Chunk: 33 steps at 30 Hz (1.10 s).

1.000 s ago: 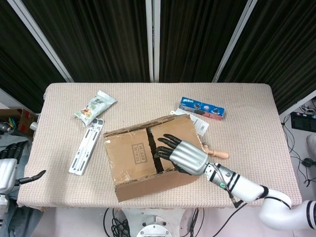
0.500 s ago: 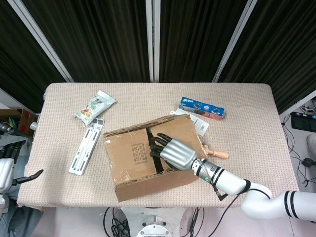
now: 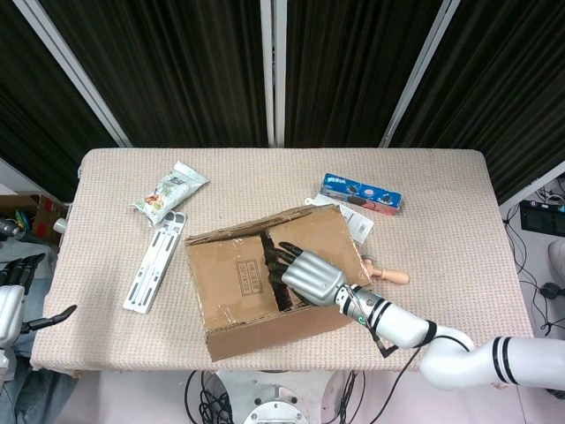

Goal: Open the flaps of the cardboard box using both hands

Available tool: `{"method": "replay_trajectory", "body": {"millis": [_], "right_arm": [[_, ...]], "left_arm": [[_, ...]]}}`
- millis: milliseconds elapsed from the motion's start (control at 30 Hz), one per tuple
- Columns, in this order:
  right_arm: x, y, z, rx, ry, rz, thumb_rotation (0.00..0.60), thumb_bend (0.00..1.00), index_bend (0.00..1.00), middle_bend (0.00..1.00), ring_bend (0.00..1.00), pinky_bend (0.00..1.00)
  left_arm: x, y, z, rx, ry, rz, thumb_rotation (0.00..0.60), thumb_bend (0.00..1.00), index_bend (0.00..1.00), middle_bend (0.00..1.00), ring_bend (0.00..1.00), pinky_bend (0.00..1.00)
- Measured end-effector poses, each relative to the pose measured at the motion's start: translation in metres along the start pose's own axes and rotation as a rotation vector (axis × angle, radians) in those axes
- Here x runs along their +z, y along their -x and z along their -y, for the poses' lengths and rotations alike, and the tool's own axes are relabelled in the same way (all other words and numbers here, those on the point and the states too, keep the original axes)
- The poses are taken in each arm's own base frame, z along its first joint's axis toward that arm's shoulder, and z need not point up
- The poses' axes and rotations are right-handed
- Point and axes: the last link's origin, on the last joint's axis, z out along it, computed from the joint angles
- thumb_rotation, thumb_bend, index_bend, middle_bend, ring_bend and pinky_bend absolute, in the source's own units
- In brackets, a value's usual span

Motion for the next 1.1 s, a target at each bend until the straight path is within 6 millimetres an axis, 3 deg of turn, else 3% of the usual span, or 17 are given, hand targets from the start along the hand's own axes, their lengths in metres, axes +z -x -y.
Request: {"method": "replay_trajectory", "body": {"millis": [267, 700, 1100], "right_arm": [[-0.001, -0.002, -0.003, -0.054, 0.019, -0.006, 0.600, 0.90, 0.49, 0.33, 0.00, 0.00], [-0.003, -0.015, -0.004, -0.153, 0.057, -0.062, 0.600, 0.90, 0.65, 0.43, 0.00, 0.00], [-0.029, -0.052, -0.008, -0.184, 0.106, -0.182, 0.600, 0.90, 0.67, 0.44, 0.00, 0.00]], "left_arm": [[0.000, 0.002, 0.000, -0.001, -0.001, 0.008, 0.241, 0.00, 0.10, 0.12, 0.11, 0.21], [0.001, 0.004, 0.001, -0.001, -0.003, 0.013, 0.241, 0.00, 0.10, 0.12, 0.11, 0.21], [0.004, 0.003, -0.004, -0.001, 0.015, 0.013, 0.240, 0.00, 0.10, 0.12, 0.11, 0.21]]}}
